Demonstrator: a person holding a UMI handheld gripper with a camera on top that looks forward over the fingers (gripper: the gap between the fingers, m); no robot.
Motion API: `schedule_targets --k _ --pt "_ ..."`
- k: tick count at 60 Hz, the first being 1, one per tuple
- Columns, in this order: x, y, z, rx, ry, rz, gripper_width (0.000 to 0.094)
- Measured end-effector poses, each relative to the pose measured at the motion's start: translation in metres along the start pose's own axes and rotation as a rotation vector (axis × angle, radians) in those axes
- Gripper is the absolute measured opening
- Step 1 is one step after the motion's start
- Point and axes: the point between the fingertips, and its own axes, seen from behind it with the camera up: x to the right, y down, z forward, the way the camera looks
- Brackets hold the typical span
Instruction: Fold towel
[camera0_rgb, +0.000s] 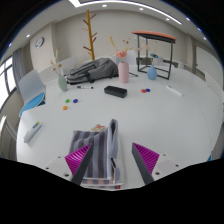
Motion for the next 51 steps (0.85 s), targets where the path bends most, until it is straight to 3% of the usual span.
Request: schedule_targets --k 2,12,17,27,39,51 --pt "0.0 -0.009 -0.016 0.023 0.006 -0.02 0.0825" --pt "-0.004 -0.045 -0.13 0.049 0.06 -0.101 0.0843" --pt "-0.005 -0.047 -0.197 0.023 0.127 -0.115 0.0847" --pt "-0.036 -0.034 -0.286 0.037 0.111 -0.081 0.0847" --pt "-0.046 -0.023 -0.312 0.08 0.143 -0.072 0.0849" --pt "-0.055 -0.008 -0.31 0.063 0.134 -0.061 0.0849"
